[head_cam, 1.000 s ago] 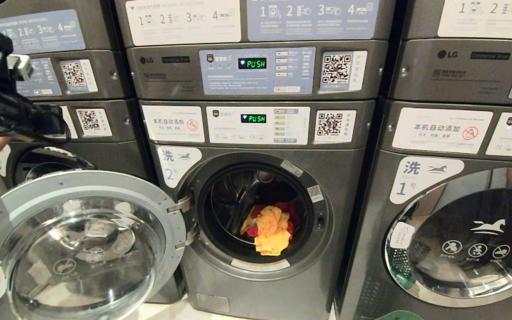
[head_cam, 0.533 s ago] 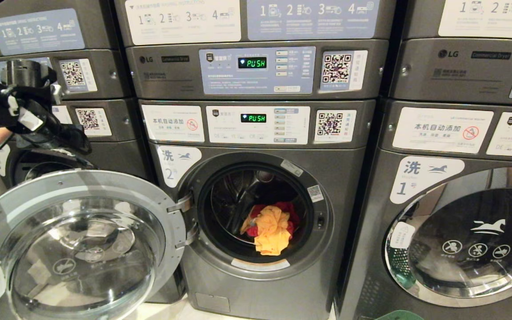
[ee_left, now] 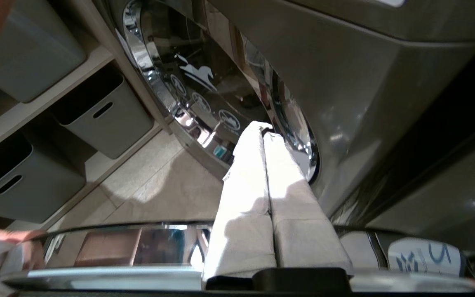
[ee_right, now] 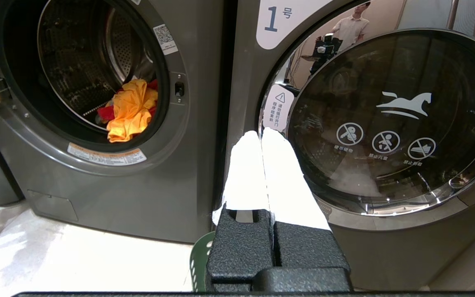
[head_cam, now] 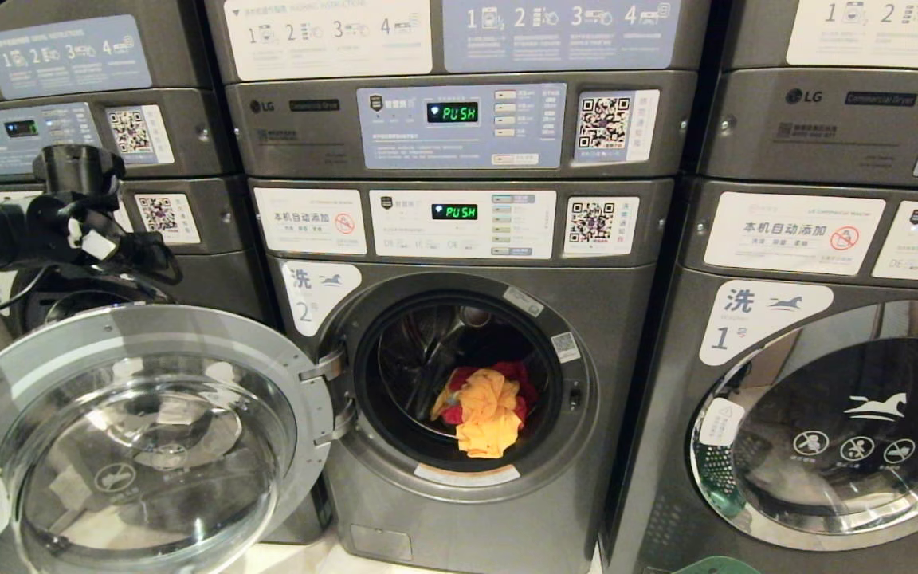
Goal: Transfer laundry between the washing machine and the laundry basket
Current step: Close the washing machine door with the left hand
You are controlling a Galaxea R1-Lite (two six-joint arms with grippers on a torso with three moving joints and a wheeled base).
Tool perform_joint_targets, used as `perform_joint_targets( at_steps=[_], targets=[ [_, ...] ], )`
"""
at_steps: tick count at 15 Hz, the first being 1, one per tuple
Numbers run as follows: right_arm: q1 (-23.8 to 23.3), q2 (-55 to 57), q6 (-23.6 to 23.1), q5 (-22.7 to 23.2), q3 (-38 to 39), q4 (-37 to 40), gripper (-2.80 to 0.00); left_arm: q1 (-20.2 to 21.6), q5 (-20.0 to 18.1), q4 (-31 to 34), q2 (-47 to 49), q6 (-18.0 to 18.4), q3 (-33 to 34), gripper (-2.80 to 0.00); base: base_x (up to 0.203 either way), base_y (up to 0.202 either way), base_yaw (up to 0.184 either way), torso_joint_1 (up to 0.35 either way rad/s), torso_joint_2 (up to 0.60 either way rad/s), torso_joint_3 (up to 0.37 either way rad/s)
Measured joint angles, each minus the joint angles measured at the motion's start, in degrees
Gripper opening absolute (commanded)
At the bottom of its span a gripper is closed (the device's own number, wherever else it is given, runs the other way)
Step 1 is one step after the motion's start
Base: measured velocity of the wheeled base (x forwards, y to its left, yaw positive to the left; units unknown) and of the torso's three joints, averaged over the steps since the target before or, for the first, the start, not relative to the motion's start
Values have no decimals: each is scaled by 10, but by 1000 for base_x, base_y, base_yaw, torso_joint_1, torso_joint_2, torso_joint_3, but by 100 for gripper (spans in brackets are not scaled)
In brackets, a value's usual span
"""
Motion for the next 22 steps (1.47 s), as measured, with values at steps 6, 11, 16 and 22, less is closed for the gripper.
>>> perform_joint_targets(
  at_steps=[6,11,16,22],
  targets=[
    [0,0,0,0,0,0,-280,14,-16,-12,28,-20,0,-280,0,0,0,0,0,0],
    [0,0,1,0,0,0,-280,19,-19,3,39,-21,0,-280,0,0,0,0,0,0],
    [0,0,1,0,0,0,-280,19,-34,62,35,-21,0,-280,0,0,0,0,0,0],
    [0,0,1,0,0,0,-280,19,-43,140,15,-21,0,-280,0,0,0,0,0,0]
  ],
)
